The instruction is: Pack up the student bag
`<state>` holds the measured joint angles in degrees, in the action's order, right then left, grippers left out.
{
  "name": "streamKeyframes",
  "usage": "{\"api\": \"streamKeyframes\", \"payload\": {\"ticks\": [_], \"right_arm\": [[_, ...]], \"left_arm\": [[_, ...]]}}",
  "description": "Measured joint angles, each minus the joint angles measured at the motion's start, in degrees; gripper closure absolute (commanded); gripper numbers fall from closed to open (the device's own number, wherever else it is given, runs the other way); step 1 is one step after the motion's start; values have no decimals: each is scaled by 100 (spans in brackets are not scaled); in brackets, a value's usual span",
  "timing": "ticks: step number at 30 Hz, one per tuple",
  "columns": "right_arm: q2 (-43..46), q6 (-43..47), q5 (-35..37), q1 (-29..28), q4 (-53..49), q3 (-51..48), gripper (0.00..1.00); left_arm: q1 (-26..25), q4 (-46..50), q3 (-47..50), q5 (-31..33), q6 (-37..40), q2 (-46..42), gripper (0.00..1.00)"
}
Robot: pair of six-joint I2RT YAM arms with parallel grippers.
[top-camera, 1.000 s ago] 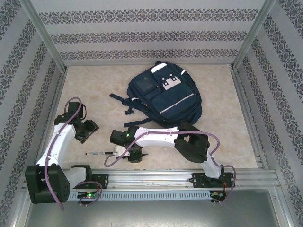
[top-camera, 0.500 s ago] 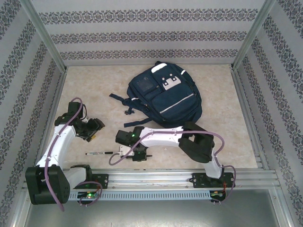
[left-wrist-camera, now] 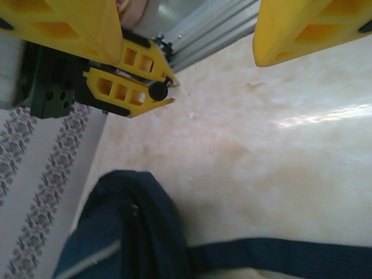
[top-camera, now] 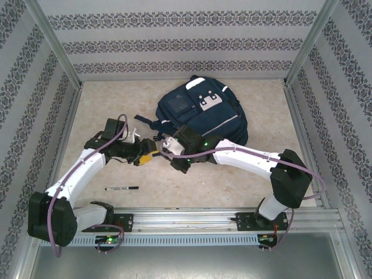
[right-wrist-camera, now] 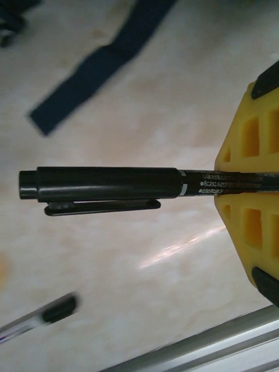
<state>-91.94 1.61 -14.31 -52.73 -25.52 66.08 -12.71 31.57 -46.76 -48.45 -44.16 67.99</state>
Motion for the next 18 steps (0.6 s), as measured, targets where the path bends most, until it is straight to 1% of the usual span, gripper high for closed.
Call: {"api": "streamKeyframes", "payload": {"ticks": [4, 7, 8, 10, 11, 12, 15, 16, 17, 18], "right_arm": [[-46, -332, -264, 2, 538, 22, 91], [-142, -549, -446, 2, 824, 50, 91], [-164, -638, -511, 2, 916, 50, 91], [-168, -752, -601, 2, 1045, 50, 91], [-168, -800, -645, 2, 1132, 50, 91], [-168, -863, -684, 2, 1196, 50, 91], [-168, -984, -767, 2, 1300, 22, 87], [-157, -1012, -776, 15, 1327, 13, 85], [-155, -1047, -809, 42, 1360, -9, 80], [-151, -1064, -861, 55, 1419, -50, 73]], "left_arm": [[-197, -247, -37, -127, -131, 208, 40], [-221, -306, -37, -125, -181, 247, 44], [-225, -306, -37, -111, -175, 247, 47], [-225, -291, -48, -50, -164, 247, 60], [-225, -264, -59, 2, -140, 247, 70], [-225, -238, -76, 44, -109, 247, 77], [-232, -192, -177, 133, 55, 245, 90], [-227, -142, -186, 181, 109, 245, 94], [-225, -120, -205, 214, 168, 247, 97], [-232, -66, -243, 227, 249, 247, 99]]}}
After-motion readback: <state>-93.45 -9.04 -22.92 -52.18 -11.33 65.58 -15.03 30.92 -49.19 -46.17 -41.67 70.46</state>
